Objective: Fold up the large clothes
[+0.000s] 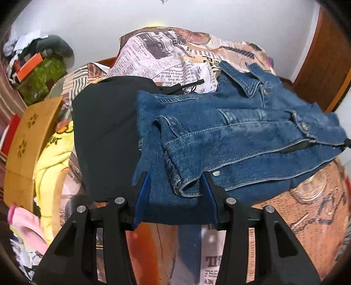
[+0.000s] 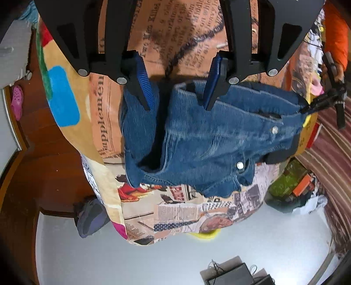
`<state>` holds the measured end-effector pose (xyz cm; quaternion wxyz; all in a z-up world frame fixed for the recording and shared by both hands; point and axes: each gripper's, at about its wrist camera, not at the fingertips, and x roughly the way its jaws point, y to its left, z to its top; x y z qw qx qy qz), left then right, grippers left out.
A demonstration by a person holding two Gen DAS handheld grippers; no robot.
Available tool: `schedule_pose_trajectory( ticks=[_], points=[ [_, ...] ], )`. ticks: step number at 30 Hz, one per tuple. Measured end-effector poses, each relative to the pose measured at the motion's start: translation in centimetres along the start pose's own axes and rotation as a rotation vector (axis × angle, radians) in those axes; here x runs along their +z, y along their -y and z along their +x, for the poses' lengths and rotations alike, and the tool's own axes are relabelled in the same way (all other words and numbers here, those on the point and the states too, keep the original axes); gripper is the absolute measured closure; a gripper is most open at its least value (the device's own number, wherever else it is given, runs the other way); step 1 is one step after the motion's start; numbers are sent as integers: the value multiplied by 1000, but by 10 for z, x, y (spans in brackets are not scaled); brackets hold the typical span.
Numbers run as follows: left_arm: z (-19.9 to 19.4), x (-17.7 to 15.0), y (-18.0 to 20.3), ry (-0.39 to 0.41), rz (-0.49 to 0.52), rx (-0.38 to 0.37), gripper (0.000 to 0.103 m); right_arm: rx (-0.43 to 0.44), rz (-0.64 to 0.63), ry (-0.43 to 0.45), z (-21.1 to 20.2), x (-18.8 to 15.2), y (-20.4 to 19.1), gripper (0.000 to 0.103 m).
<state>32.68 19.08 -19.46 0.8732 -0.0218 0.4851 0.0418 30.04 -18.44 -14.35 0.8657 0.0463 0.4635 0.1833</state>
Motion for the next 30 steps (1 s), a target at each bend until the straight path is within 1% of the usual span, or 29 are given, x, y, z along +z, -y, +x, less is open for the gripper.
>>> schedule_pose_trajectory(
  ticks=[3,7,9,10,11,12,13,16,17,19,21,24,26,27,30],
  points=[
    [7,4,5,17,37,51,56,-21,-34,-10,8,-1,-4,60],
    [15,16,6,24,48,89,57,-69,-102,30,12,6,-14,60],
    [17,25,5,33,52,99,57,-81,-144,33,16,17,-21,71],
    [19,31,3,34,52,97,61,-82,-160,28,17,20,-24,77],
    [21,38,1,30,48,84,65,-94,-187,18,22,30,-28,80],
    [23,45,-2,26,39,69,67,-93,-204,6,26,36,-31,83],
    [26,54,-5,23,30,57,70,-84,-215,-6,30,43,-32,83],
    [33,80,-12,28,6,41,71,-44,-211,-34,42,63,-34,84],
    [35,89,-15,31,-6,37,71,-35,-198,-38,48,76,-33,84],
    [43,107,-20,33,-37,38,71,-29,-164,-34,55,90,-27,84],
    [51,123,-26,31,-77,35,71,-42,-90,-7,68,112,-15,84],
    [50,139,-37,81,-152,77,71,-75,8,59,77,129,-4,84],
    [47,146,-42,95,-176,75,71,-73,43,82,79,132,-3,81],
    [46,148,-44,99,-176,71,71,-85,49,112,76,132,-4,81],
    [38,147,-44,111,-160,64,71,-129,49,241,56,133,-8,81]
  ],
)
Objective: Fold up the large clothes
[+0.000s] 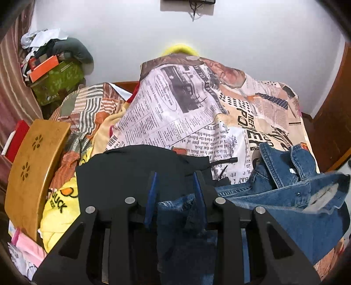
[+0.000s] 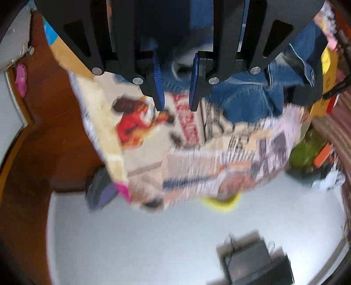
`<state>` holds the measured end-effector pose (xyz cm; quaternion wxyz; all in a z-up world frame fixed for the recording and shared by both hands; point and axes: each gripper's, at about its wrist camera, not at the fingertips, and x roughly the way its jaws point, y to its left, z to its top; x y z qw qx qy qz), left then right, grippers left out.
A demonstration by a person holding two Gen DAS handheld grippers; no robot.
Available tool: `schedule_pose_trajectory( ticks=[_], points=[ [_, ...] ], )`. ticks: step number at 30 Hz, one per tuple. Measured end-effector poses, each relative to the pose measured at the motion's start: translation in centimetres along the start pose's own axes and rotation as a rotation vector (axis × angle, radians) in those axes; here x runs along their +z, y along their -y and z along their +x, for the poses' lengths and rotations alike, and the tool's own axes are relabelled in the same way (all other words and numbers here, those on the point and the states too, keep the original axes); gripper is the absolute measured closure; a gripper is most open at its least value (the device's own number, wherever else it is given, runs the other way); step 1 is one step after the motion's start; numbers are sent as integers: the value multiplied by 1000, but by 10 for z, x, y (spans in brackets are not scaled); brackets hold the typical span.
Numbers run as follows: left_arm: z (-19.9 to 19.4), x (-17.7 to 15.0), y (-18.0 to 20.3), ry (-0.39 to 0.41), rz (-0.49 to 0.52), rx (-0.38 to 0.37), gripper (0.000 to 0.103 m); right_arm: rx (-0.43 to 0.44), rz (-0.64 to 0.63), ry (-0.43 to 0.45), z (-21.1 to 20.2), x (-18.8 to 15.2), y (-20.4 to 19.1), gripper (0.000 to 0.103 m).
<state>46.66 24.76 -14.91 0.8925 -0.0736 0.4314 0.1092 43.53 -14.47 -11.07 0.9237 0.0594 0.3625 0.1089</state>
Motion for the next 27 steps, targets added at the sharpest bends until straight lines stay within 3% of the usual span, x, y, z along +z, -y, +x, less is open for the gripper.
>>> schedule_pose_trajectory(
  ticks=[2,4,13,20,24,27],
  points=[
    [-6,-5,0,-3,7,-33,71,14,2,53,-19,4,1,81],
    [-11,-11,5,-14,33,-55,70,48,-22,39,-25,7,-2,81],
    [-11,-58,57,-108,220,-122,63,153,-250,-171,-35,-40,-35,78],
    [32,-74,87,-242,265,-191,62,160,-362,-417,18,-88,-60,77],
    [56,-60,81,-264,237,-172,58,193,-370,-471,42,-79,-71,68],
    [69,-45,73,-262,201,-143,58,182,-342,-489,68,-58,-78,68]
  ],
)
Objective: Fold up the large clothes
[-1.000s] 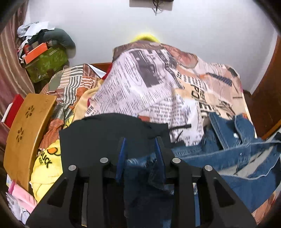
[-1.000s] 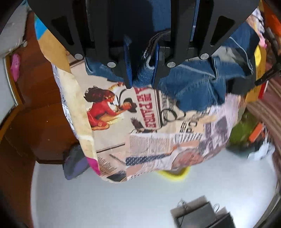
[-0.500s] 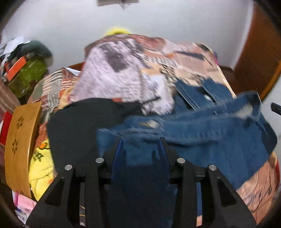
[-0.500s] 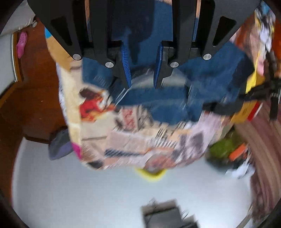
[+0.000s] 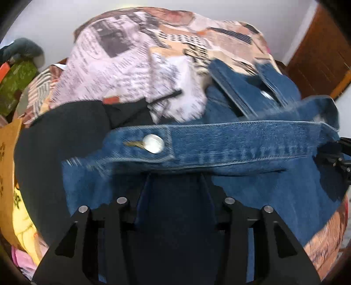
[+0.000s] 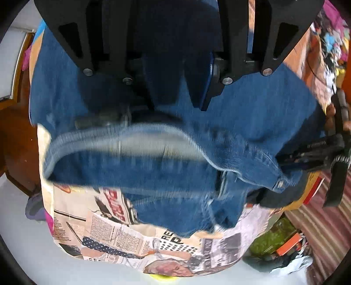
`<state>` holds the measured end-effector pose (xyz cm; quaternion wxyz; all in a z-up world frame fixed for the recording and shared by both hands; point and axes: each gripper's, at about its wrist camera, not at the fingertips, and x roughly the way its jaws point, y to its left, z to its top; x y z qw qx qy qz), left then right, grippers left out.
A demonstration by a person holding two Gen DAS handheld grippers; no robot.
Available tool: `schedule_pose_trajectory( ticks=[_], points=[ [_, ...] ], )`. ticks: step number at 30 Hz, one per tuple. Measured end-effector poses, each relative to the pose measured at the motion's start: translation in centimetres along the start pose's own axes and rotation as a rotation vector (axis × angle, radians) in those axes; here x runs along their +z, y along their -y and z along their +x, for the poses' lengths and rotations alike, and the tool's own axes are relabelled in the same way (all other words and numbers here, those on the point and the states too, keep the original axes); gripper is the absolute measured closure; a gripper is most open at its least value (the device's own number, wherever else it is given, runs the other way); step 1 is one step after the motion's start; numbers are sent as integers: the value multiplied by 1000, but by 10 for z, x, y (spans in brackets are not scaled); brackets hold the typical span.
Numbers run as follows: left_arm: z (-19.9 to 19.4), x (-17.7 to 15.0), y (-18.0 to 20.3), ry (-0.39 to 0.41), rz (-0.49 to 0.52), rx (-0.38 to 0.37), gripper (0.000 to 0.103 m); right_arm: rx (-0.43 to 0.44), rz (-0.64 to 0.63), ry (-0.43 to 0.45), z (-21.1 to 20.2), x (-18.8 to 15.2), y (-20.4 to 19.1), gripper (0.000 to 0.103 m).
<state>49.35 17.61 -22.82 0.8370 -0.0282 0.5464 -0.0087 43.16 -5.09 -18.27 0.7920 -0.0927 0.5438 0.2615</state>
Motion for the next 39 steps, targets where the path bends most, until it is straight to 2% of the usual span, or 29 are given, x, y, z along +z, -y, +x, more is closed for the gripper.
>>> schedule_pose_trajectory(
  ticks=[2,4,7,10,14,17,20,23,25,26,33,37,39],
  points=[
    [0,7,-5,19,-27,9,59,-61,38,45,1,19,5,68],
    [-2,10,-9,48,-53,43,59,-137,101,148,-8,29,11,68],
    [-3,8,-14,64,-79,43,59,-173,150,213,-14,34,12,68],
    [-9,1,-9,80,-54,59,58,-131,126,213,-14,23,3,68],
    [-17,-16,-2,80,-16,88,57,-142,49,162,-10,4,-13,68],
    [-24,-35,0,88,-7,109,48,-227,-49,120,-8,-17,-29,67],
    [-39,-53,-4,116,-21,124,45,-304,-138,89,-10,-36,-33,63],
    [-55,-73,-10,147,-41,137,37,-317,-165,117,-24,-57,-32,61],
    [-64,-85,-15,157,-48,165,37,-350,-179,131,-32,-65,-34,54],
    [-67,-92,-18,158,-54,177,37,-381,-177,123,-36,-72,-34,47],
    [-90,-139,-49,158,-169,205,37,-349,-78,141,-59,-104,-14,45],
    [-106,-163,-65,174,-260,154,34,-344,-8,153,-75,-117,-3,45],
    [-114,-171,-68,185,-288,153,34,-334,12,163,-83,-122,-1,45]
  ],
)
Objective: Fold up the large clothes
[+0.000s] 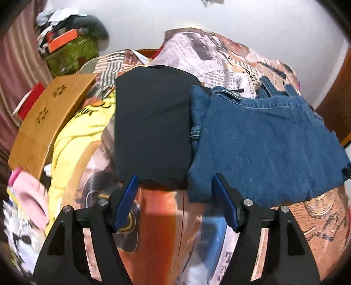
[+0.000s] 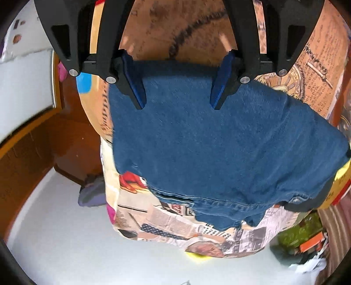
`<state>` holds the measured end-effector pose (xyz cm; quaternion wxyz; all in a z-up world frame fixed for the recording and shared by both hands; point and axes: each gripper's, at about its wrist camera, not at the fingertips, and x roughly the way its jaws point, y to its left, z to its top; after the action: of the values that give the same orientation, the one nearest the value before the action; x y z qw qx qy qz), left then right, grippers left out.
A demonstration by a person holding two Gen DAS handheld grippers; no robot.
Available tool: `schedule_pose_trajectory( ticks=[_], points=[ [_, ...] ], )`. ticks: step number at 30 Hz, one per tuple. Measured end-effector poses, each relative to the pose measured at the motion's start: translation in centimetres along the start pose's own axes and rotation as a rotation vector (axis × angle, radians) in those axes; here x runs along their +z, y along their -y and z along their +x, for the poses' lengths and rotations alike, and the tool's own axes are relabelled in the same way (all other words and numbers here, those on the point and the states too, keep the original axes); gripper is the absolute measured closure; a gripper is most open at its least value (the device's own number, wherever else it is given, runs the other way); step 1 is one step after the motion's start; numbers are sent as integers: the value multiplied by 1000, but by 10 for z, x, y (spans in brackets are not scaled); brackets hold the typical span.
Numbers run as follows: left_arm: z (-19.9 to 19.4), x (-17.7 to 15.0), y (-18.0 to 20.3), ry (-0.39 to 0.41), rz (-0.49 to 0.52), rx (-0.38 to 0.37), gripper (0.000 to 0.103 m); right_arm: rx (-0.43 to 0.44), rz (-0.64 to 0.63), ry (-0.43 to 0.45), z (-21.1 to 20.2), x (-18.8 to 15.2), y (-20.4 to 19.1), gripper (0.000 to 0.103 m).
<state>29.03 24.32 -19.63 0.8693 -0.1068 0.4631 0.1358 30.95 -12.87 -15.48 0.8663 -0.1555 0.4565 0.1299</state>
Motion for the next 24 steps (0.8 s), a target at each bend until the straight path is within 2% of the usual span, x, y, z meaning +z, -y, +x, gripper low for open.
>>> schedule_pose_trajectory(
  ticks=[5,10,18,21,24],
  points=[
    [-12,-11,-6,22,-31,3,34,-48,6,18,-14,-2,-1,45],
    [-12,-24,-6,21,-125,-67,34,-21,26,63,-29,-3,-4,45],
    [28,-38,7,-81,-343,-344,33,67,73,107,-33,0,-15,45],
    [49,-34,16,-131,-377,-464,33,92,86,100,-28,1,-19,45],
    [59,-27,23,-119,-419,-536,33,101,90,79,-20,1,-22,45]
  ],
)
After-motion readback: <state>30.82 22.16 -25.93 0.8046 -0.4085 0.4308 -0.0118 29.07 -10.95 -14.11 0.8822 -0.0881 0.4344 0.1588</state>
